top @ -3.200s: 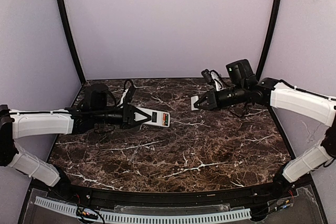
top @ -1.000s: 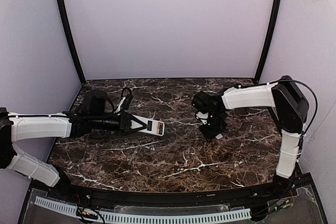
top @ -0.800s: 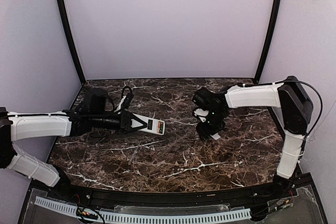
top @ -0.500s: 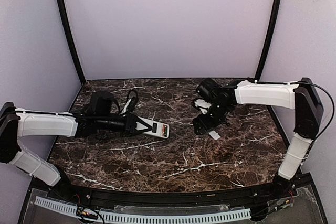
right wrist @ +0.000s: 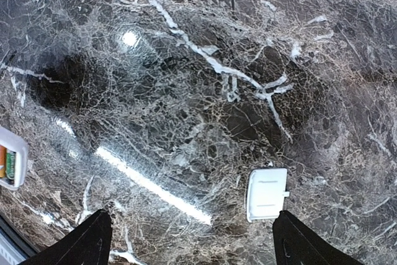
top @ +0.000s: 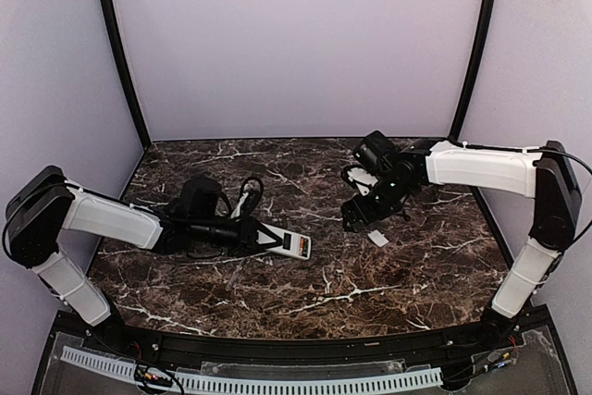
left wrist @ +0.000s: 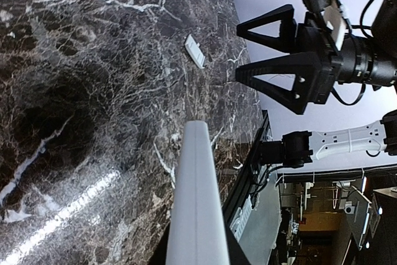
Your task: Unload the batteries from the remote control
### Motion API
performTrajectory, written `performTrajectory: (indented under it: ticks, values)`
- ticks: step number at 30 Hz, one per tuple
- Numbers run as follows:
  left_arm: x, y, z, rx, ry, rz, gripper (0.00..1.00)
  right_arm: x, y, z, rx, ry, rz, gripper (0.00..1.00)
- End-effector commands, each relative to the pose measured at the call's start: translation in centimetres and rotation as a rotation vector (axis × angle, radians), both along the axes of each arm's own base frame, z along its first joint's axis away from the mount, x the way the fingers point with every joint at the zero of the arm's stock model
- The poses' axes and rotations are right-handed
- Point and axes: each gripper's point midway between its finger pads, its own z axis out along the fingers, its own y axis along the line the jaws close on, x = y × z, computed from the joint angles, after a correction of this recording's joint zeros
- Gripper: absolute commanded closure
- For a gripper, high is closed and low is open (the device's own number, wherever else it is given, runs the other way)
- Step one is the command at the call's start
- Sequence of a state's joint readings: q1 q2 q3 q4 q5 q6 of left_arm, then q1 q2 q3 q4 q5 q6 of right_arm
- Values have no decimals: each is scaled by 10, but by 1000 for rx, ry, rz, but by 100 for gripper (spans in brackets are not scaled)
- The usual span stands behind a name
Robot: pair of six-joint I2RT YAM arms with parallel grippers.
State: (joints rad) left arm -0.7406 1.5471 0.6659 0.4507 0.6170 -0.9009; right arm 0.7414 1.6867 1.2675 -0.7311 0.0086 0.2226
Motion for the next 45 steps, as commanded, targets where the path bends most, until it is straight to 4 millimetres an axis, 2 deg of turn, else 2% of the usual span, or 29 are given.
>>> performTrajectory:
  ticks: [1, 10, 17, 28, 32, 38, 45]
  values:
    - [-2, -9, -9, -30, 26, 2, 100, -1, 6, 4, 53, 2, -6, 12]
    - [-7, -18, -22, -22, 66, -20, 99, -3, 10, 0, 73, 21, 4, 14]
    - [-6, -17, -44, 21, 122, 2, 96, -3, 10, -2, 69, 24, 10, 14]
    - [-7, -11, -62, 86, 158, 22, 89, -2, 11, -2, 68, 23, 18, 14]
    - [-7, -6, -70, 134, 163, 29, 82, -2, 12, -3, 68, 24, 22, 15]
    - [-6, -1, -73, 192, 148, 29, 62, 0, 14, -2, 70, 22, 25, 15]
    - [-1, 12, -72, 299, 97, 47, 51, -1, 14, -3, 70, 26, 26, 15]
